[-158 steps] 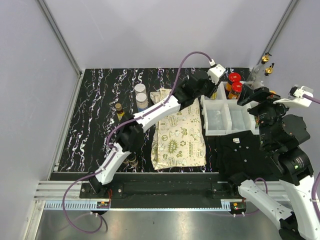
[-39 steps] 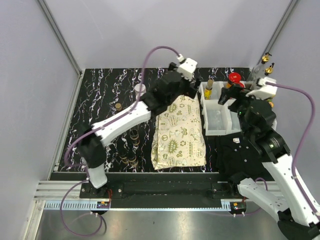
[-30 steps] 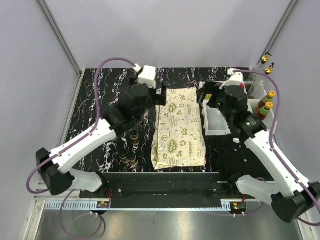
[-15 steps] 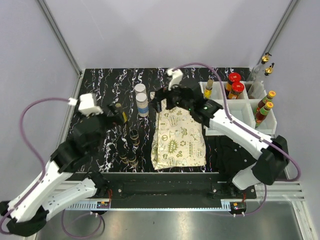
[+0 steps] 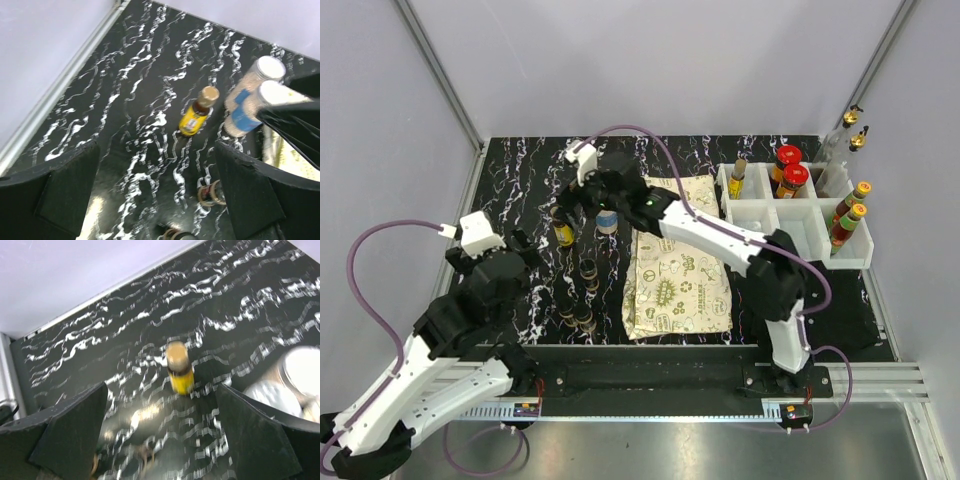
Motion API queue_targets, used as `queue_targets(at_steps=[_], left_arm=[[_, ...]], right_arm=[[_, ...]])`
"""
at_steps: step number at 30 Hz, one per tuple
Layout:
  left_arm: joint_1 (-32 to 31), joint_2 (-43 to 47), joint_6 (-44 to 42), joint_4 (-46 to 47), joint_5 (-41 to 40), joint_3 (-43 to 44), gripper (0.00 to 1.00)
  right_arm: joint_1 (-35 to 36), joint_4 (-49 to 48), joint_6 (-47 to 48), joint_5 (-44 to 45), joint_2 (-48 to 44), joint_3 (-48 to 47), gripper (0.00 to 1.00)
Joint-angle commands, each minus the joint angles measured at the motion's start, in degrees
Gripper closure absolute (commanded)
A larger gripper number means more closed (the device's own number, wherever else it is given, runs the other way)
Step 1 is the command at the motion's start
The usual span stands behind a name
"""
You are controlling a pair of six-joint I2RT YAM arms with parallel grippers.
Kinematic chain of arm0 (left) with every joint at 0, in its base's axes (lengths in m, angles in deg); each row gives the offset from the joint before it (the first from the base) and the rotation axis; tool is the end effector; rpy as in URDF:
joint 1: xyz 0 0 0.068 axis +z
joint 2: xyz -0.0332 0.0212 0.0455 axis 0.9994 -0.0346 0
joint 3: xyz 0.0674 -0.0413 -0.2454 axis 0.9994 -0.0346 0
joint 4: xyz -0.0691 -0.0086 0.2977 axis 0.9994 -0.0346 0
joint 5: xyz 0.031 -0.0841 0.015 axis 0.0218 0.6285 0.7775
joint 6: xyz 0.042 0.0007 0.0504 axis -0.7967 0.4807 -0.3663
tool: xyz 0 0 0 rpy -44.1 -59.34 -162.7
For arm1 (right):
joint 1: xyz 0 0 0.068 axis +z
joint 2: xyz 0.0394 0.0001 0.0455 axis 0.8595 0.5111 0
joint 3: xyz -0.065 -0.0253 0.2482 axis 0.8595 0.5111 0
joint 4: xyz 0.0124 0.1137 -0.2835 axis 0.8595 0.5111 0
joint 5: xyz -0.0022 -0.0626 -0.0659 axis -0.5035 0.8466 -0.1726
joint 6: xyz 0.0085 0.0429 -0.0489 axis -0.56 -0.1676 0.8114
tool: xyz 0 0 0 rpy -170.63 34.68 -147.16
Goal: Organize the condiment bottles
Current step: Pick up the bottle from the center of the board.
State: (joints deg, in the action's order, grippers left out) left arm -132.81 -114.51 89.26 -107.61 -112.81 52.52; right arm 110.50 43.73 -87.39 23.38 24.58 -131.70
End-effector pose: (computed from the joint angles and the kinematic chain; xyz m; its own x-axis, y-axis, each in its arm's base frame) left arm 0.1440 -0.0810 0.3519 -0.1933 -0.2154 -0.9572 -0.3227 0.9353 -0.1453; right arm 0.3242 0.4196 0.3044 -0.1998 -0.2128 -0.9564 -0.8768 0.4747 0.0775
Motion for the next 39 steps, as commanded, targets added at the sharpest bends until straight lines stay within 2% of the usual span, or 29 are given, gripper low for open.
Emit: queue_targets(at_steps=[1, 5, 9, 19, 27, 33, 39], left_arm=[[0.06, 1.52, -0.37, -4.78, -2.30, 4.92, 0.01], [0.06, 4.85, -1.26, -4.97, -5.54, 4.22, 0.01], [0.06, 7.94, -2.49, -1.71, -6.34, -0.69, 0.01], [0.06, 9.26, -6.00, 1.10, -8.10, -5.18, 0.01], [0.06, 7.68, -6.71, 1.89, -7.13, -5.80, 0.01], [0.15, 7.68, -6.62, 1.98, -6.87, -5.89, 0.01], [0.24, 7.68, -6.54, 2.07, -6.69, -6.06, 0.01]], right_arm=[[0.88, 2.72, 1.59, 1.91, 7.31, -12.64, 0.00], [1.05, 7.21, -0.26, 0.35, 15.21, -20.48, 0.00], [1.58, 12.57, -0.17, 0.61, 21.73, -29.69, 0.00], [1.75, 15.13, -1.40, -0.09, 27.63, -33.50, 0.03], [2.11, 15.57, -0.79, 1.22, 29.91, -34.64, 0.18], [2.37, 15.48, 0.35, 3.68, 31.76, -36.75, 0.24], [2.98, 15.57, 0.97, 6.23, 32.20, -37.80, 0.42]])
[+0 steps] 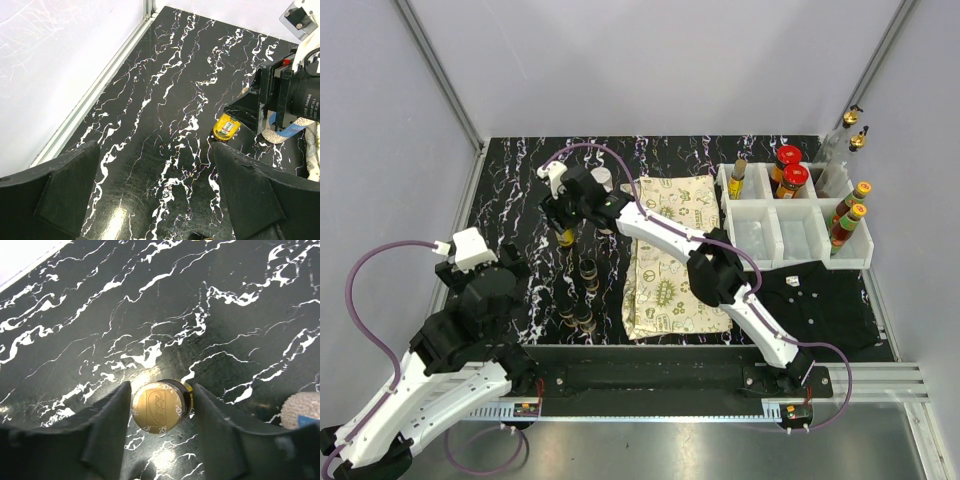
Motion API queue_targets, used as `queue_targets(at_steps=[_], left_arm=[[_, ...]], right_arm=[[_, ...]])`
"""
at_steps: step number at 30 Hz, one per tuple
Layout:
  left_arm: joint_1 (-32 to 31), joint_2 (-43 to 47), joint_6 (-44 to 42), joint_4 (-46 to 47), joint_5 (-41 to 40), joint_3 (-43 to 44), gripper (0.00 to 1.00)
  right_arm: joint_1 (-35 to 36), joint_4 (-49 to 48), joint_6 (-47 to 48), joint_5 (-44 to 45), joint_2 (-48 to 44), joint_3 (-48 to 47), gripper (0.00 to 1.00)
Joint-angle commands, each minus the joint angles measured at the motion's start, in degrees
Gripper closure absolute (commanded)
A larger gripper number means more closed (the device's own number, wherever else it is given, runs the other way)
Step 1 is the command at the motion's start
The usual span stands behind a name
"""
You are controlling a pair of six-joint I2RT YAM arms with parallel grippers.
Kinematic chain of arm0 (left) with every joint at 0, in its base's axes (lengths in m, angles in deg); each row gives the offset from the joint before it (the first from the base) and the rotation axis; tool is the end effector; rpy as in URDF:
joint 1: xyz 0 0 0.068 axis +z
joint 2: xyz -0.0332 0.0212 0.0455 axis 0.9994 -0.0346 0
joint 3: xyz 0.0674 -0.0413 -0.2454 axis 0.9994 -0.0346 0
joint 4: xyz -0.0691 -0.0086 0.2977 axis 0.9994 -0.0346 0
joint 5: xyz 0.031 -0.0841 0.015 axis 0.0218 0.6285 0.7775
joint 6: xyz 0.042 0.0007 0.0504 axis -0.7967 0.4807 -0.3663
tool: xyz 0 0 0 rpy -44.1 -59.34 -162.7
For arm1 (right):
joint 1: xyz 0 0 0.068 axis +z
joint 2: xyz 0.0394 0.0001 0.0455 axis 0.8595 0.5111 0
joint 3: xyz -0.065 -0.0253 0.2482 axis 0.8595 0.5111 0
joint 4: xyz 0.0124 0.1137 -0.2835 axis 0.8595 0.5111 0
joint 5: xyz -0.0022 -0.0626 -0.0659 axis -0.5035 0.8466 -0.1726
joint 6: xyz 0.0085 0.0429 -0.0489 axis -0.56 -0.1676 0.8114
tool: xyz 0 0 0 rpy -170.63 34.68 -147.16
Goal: Organize the condiment bottles
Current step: Pick up the bottle from the center of the board.
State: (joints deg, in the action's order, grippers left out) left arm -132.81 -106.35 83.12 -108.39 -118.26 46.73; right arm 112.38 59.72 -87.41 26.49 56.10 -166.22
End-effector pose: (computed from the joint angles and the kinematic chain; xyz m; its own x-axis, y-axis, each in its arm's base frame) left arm 0.1270 -0.0608 0.3361 -0.1673 -0.1191 -0.9787 -0.3770 0.9250 -0.0481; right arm 0.3700 0.5051 0.2113 -0.3171 -0.3841 -0.8671 -0.8579 0.5060 0.0896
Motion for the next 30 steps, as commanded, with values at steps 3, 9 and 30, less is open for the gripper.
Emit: queue_targets(at_steps=[3, 9, 30], left_arm=[[0.24, -0.65, -0.57, 2.86, -1.07, -0.18, 0.01], [0.41, -0.47, -0.48, 2.85, -0.81, -0.27, 0.01], [0.85, 2.34, -5.48, 8.73, 10.77, -1.50, 0.01]], right_arm=[[1.28, -0.43, 0.99, 4.79, 0.51, -3.20, 0.54], [2.33, -0.61, 4.33, 7.79, -0.20, -3.82, 0.89], [3.65, -1.92, 5.29, 14.63, -19.86, -1.28, 1.00]])
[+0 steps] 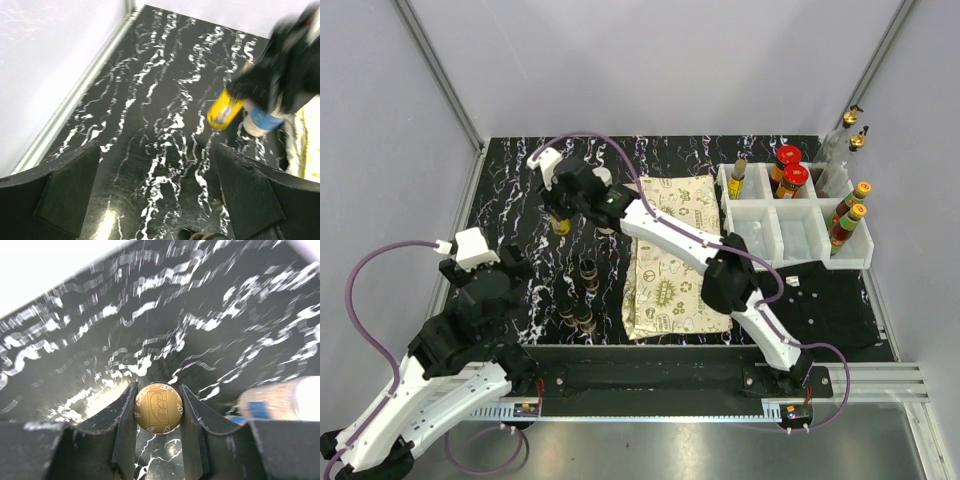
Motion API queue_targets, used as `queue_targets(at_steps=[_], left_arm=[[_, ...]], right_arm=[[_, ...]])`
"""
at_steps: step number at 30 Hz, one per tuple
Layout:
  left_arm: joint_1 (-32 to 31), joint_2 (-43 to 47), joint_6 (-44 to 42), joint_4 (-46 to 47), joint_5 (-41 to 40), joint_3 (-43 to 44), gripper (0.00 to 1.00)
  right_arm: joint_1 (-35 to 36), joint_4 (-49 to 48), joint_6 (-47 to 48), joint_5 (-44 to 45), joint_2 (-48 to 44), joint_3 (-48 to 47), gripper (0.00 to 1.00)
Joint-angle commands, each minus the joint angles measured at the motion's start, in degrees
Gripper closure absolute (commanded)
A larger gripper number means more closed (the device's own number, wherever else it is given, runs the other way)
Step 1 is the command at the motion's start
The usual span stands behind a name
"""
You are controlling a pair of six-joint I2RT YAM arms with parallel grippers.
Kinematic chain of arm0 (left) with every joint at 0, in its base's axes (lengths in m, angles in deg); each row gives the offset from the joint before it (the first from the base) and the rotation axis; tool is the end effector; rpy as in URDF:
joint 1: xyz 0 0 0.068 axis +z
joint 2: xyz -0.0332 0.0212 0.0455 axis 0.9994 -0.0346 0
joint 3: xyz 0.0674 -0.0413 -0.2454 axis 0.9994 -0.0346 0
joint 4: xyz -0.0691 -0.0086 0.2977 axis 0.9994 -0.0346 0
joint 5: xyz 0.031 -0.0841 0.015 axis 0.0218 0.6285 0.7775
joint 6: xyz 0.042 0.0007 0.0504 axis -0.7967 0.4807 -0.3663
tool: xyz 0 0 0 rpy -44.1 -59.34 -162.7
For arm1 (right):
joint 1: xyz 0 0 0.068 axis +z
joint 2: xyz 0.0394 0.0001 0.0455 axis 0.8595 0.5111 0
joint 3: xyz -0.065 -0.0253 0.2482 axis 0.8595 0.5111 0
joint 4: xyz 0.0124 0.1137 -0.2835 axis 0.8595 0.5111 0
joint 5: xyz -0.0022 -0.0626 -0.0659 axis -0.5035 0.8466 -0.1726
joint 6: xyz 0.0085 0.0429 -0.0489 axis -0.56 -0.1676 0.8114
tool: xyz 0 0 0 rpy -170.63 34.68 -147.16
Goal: Organize the condiment bottles
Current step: Pick up the bottle from the center of the board, then place the bottle in the storage box.
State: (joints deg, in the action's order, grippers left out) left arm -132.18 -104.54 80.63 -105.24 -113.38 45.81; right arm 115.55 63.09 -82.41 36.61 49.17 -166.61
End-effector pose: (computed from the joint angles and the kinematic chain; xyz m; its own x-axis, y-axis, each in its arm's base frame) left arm 0.1266 -0.0614 0.3375 -0.1663 -0.1406 -0.9760 -0.3060 0.9483 -0.0845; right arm 0.3386 0.5041 0.2795 -0.1883 -0.3973 -0.8982 -0.8270 0.5575 -0.0732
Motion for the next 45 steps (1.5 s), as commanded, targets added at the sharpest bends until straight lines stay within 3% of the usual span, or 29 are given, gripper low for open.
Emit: queue_targets(at_steps=[1, 11, 24, 30, 40, 45], left_arm=[[0.22, 0.35, -4.22, 6.12, 7.13, -0.93, 0.01], [0.22, -3.34, -7.57, 7.62, 15.31, -0.94, 0.01], [0.22, -4.05, -7.66, 8.15, 16.11, -0.94, 0.01], [0.22, -4.92, -7.48, 8.32, 16.20, -0.85, 0.01], [0.22, -5.80, -7.57, 8.85, 16.20, -0.85, 0.01], [0.22, -6.86, -8.36, 9.64, 16.02, -0.94, 0.01]], right_arm=[[0.40, -5.20, 0.64, 5.66, -14.00, 0.34, 1.00], [-1.27, -11.62, 7.94, 29.81, -30.61, 16.77, 1.00], [-26.75, -11.71, -7.61, 30.63, -53.81, 46.38, 1.00], [-35.79, -11.53, -10.77, 30.29, -54.35, 52.55, 1.00], [-44.51, -14.95, -14.47, 24.58, -47.06, 53.97, 1.00], [-47.33, -25.05, -12.01, 19.22, -44.34, 57.13, 1.00]])
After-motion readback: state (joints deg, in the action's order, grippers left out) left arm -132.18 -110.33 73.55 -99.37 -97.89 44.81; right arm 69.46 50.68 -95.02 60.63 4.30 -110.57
